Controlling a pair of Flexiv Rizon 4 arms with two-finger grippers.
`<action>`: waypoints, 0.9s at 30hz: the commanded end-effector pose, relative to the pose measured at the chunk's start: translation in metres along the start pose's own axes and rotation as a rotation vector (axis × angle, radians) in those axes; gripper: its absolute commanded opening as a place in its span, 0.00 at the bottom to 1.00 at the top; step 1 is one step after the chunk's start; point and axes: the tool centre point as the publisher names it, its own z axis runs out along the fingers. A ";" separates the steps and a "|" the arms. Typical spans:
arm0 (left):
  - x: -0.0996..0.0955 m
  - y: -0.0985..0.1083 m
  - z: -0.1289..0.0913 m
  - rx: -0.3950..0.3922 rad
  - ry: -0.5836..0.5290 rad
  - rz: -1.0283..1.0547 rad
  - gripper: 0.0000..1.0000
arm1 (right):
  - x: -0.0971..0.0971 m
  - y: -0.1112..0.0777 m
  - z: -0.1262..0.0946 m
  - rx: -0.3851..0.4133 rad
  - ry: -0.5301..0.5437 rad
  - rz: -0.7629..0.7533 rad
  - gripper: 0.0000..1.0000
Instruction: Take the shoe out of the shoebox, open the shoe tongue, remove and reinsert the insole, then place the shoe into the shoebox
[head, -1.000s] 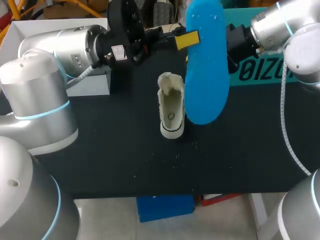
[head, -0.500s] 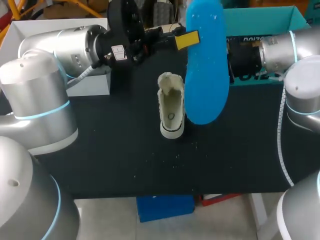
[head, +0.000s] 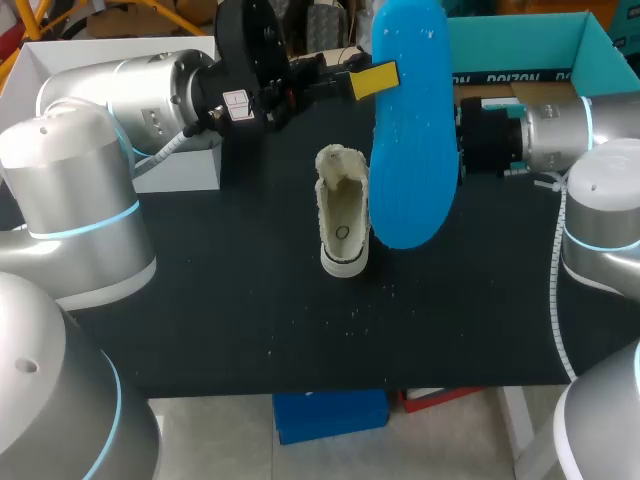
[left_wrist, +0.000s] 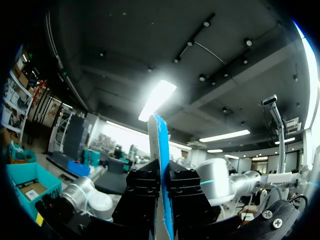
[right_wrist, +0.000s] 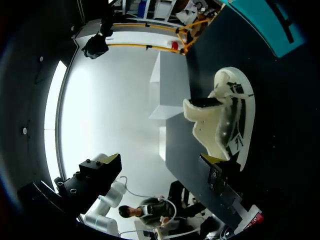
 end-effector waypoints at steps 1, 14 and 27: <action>0.000 0.001 0.001 0.001 -0.001 0.002 0.00 | -0.001 0.002 0.001 -0.023 0.043 0.001 1.00; -0.008 0.002 -0.001 0.002 0.011 0.066 0.00 | -0.001 0.002 0.001 -0.023 0.043 0.001 1.00; -0.043 0.072 -0.019 -0.045 0.069 0.148 0.00 | -0.001 0.002 0.001 -0.023 0.043 0.001 1.00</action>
